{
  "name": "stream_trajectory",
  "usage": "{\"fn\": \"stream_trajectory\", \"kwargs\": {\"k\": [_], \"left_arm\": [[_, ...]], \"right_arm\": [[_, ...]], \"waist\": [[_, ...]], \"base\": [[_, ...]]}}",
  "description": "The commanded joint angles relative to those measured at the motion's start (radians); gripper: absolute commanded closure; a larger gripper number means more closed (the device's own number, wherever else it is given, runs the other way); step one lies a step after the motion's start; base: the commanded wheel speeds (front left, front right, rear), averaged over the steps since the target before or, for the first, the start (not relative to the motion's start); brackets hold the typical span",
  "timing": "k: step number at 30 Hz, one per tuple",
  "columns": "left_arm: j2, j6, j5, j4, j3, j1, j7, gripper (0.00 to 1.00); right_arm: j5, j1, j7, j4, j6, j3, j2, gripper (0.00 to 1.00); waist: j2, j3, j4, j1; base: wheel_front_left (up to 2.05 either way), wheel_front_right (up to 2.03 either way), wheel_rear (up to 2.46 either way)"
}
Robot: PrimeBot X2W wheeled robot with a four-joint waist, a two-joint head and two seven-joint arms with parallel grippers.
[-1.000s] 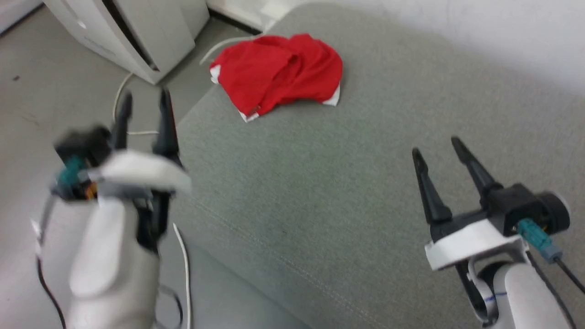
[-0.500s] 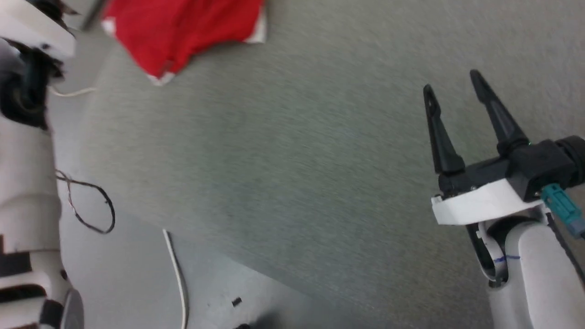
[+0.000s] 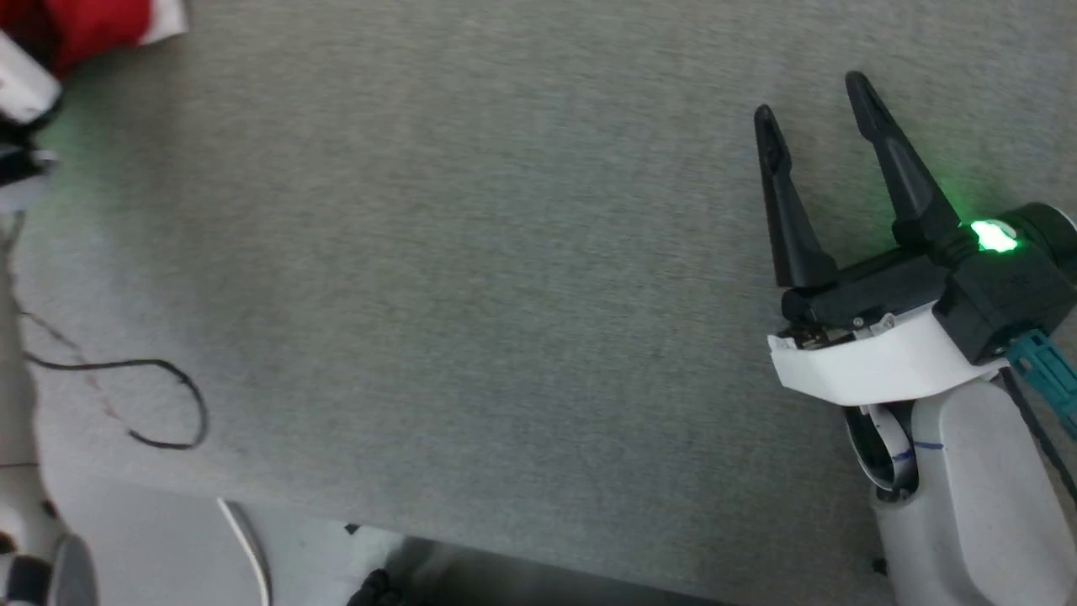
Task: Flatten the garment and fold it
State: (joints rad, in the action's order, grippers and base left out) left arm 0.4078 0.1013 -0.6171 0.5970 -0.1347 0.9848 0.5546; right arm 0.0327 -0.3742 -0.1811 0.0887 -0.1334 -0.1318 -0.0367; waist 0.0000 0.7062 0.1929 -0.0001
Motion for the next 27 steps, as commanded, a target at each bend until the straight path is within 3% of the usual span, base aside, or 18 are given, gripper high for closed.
{"fn": "stream_trajectory", "kwargs": {"k": [1, 3, 5, 6, 12, 16, 17, 23, 27], "left_arm": [[0.013, 0.024, -0.002, -0.01, -0.01, -0.032, 0.019, 0.0], [0.023, 0.042, 0.004, -0.033, -0.011, -0.057, 0.034, 0.0], [0.035, 0.058, 0.022, -0.064, -0.012, -0.078, 0.016, 0.84], [0.04, 0.064, 0.033, -0.079, -0.012, -0.088, -0.002, 1.0], [0.086, 0.125, 0.153, -0.15, -0.016, -0.137, -0.238, 1.0], [0.11, 0.132, 0.242, -0.196, 0.014, -0.151, -0.419, 1.0], [0.11, 0.132, 0.242, -0.196, 0.014, -0.151, -0.419, 1.0], [0.128, 0.08, 0.332, -0.225, 0.104, -0.102, -0.602, 1.0], [0.052, 0.012, 0.336, -0.23, 0.199, -0.038, -0.663, 1.0]], "right_arm": [[0.011, 0.008, -0.001, -0.039, 0.003, 0.015, -0.014, 0.0], [0.017, 0.009, -0.008, -0.051, 0.003, 0.014, -0.014, 0.0], [0.023, 0.013, -0.016, -0.065, 0.003, 0.016, -0.014, 0.0], [0.025, 0.016, -0.019, -0.074, 0.003, 0.018, -0.014, 0.0], [0.034, 0.04, -0.038, -0.124, 0.003, 0.024, -0.014, 0.0], [0.046, 0.074, -0.047, -0.16, 0.003, 0.037, -0.014, 0.0], [0.046, 0.074, -0.047, -0.16, 0.003, 0.037, -0.014, 0.0], [0.073, 0.142, -0.056, -0.201, 0.003, 0.077, -0.014, 0.0], [0.082, 0.2, -0.054, -0.216, 0.003, 0.106, -0.014, 0.0]], "waist": [[0.0, 0.067, -0.09, 0.0001], [0.0, 0.05, -0.096, 0.0001], [0.0, 0.025, -0.099, 0.0001], [0.0, 0.008, -0.1, 0.0001], [0.0, -0.135, -0.103, 0.0001], [0.0, -0.267, -0.101, 0.0001], [0.0, -0.267, -0.101, 0.0001], [0.0, -0.449, -0.112, 0.0001], [0.0, -0.562, -0.132, 0.0001]], "base": [[0.0, 0.0, 0.0], [0.0, 0.0, 0.0], [0.0, 0.0, 0.0], [0.0, 0.0, 0.0], [0.0, 0.0, 0.0], [0.0, 0.0, 0.0], [0.0, 0.0, 0.0], [0.0, 0.0, 0.0], [0.0, 0.0, 0.0]]}}
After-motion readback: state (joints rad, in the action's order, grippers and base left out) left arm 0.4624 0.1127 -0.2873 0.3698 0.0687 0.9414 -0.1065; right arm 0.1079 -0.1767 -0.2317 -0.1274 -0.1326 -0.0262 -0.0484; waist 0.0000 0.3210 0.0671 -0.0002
